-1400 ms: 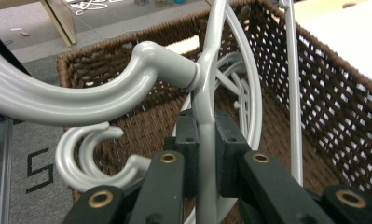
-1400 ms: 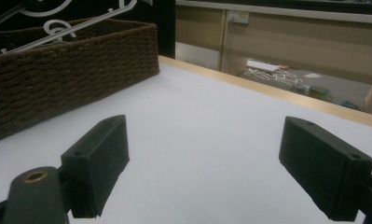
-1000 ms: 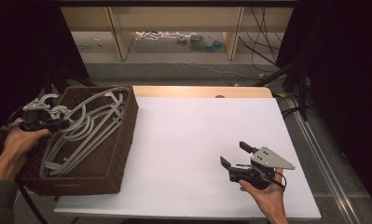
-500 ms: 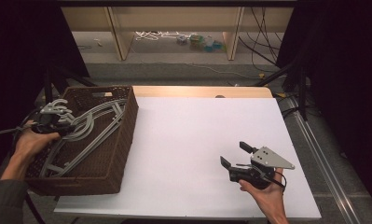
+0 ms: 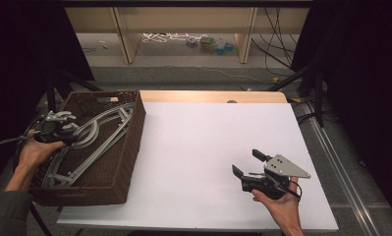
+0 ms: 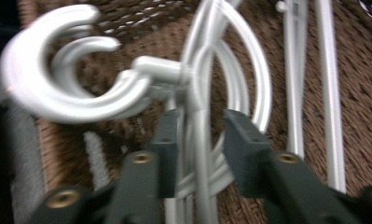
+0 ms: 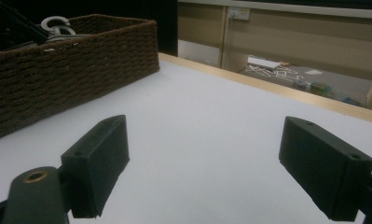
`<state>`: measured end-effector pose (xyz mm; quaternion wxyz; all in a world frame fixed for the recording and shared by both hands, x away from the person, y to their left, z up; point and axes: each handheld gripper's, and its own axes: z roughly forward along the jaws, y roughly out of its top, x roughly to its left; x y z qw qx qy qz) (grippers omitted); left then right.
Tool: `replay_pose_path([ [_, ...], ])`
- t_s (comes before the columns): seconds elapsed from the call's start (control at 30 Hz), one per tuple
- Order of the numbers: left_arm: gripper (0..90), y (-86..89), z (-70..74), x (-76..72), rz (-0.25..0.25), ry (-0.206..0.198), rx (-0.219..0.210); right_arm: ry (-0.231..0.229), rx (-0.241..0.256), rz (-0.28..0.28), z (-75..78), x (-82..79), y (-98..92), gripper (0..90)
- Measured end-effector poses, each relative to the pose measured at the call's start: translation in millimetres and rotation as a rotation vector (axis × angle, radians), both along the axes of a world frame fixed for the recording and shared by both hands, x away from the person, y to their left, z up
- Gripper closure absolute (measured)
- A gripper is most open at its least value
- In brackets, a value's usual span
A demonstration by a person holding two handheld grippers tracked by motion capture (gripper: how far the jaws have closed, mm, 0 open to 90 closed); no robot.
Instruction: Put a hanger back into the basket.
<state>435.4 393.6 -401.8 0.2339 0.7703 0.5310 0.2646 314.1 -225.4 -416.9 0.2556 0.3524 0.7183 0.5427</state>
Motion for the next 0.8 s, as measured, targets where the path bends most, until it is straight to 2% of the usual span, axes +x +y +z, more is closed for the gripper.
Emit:
replay_pose_path([
  [0.03, 52.5, -2.8, 6.2, -4.1, 0.011, -0.036, -0.033, 0.004, -0.017, -0.004, 0.6, -0.8, -0.7, 16.8],
  [0.07, 49.0, -2.8, 6.2, -4.1, 0.011, -0.036, -0.033, 0.004, -0.017, -0.004, 0.6, -0.8, -0.7, 16.8],
  [0.13, 47.1, -5.1, 12.2, -7.7, 0.029, -0.075, -0.061, 0.008, -0.017, -0.003, 0.2, -0.6, -0.5, 16.8],
  [0.23, 41.0, -10.4, 23.0, -15.1, 0.029, -0.121, -0.135, 0.007, -0.014, -0.003, 0.2, -0.8, 0.3, 16.8],
  [0.3, 39.5, -16.5, 28.0, -20.1, 0.021, -0.147, -0.161, 0.007, -0.014, -0.003, 0.0, -0.9, 0.0, 16.7],
  [0.33, 38.1, -22.8, 29.9, -23.2, 0.030, -0.181, -0.187, 0.007, -0.016, -0.003, 0.4, -1.0, -0.3, 16.8],
  [0.37, 36.9, -26.0, 31.6, -25.3, 0.028, -0.191, -0.196, 0.006, -0.015, -0.004, 0.6, -0.8, -0.4, 16.7],
  [0.4, 35.9, -29.6, 34.3, -28.4, 0.015, -0.197, -0.209, 0.007, -0.014, -0.004, 0.6, -0.9, -0.4, 16.7],
  [0.5, 32.5, -43.6, 44.1, -40.4, 0.007, -0.255, -0.290, 0.007, -0.015, -0.003, 0.3, -1.3, -0.5, 16.8],
  [0.63, 29.2, -68.5, 53.9, -58.0, -0.045, -0.317, -0.364, 0.003, -0.011, -0.001, 0.4, -1.3, 0.1, 16.7],
  [0.7, 26.1, -79.3, 56.3, -63.9, -0.051, -0.340, -0.377, -0.001, -0.013, 0.000, 0.1, -0.8, 0.1, 16.7],
  [0.73, 23.2, -85.3, 57.3, -66.4, -0.064, -0.343, -0.380, -0.010, -0.006, 0.004, -0.1, -0.1, 0.7, 16.7],
  [0.8, 22.9, -97.4, 58.9, -70.8, -0.099, -0.353, -0.384, -0.020, -0.001, 0.006, -0.9, 0.2, 1.7, 16.7],
])
